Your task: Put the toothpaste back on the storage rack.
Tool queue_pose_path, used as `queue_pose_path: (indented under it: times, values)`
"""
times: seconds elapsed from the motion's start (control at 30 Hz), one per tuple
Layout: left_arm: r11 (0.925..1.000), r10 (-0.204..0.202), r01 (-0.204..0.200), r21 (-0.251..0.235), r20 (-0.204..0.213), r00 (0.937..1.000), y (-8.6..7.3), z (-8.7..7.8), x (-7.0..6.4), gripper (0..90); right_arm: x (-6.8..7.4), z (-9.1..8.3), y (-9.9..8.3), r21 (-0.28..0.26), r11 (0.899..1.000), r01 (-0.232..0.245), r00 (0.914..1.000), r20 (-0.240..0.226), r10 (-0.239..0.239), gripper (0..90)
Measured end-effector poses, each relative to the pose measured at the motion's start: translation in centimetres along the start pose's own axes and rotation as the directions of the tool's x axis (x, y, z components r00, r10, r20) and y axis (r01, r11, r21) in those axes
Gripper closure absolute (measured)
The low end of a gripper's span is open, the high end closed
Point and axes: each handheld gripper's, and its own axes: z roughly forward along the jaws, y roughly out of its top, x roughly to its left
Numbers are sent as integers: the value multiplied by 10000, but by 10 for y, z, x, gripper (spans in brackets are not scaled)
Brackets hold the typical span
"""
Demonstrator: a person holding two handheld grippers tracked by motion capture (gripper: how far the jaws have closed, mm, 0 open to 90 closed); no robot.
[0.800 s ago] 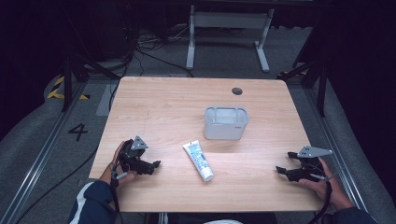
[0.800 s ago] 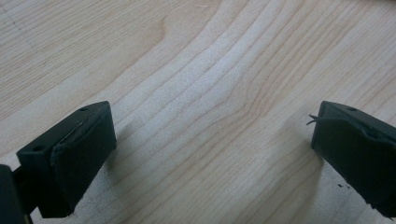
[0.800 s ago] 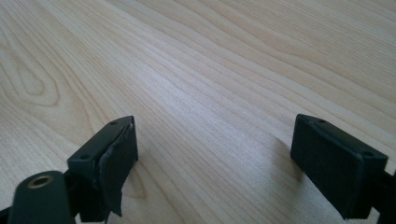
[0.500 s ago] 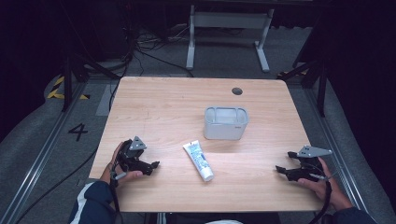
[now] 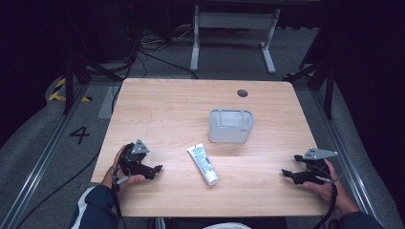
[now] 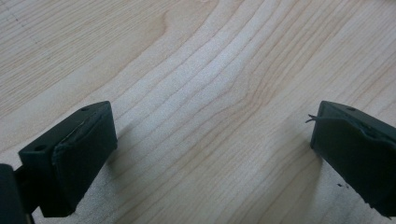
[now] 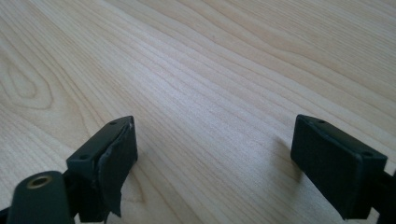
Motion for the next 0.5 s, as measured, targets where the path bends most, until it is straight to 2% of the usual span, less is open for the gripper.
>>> queue_pose_path:
  times: [0.1,0.27,0.37,0.5]
  values:
    - [10000,-23,23,8,-6,10000,1,1,1,3,1,-1,0,46,10000,-72,10000,30,72,155]
    - [10000,-35,35,2,-30,10000,1,1,0,5,5,-3,3,19,9999,119,9999,-24,-119,196]
    - [10000,-51,51,-3,-23,10000,0,0,0,5,10,-5,8,-116,9999,30,9996,-278,-33,220]
    - [10000,-57,57,-1,-32,10000,0,0,0,5,19,-5,17,-256,9995,170,9994,-314,-178,218]
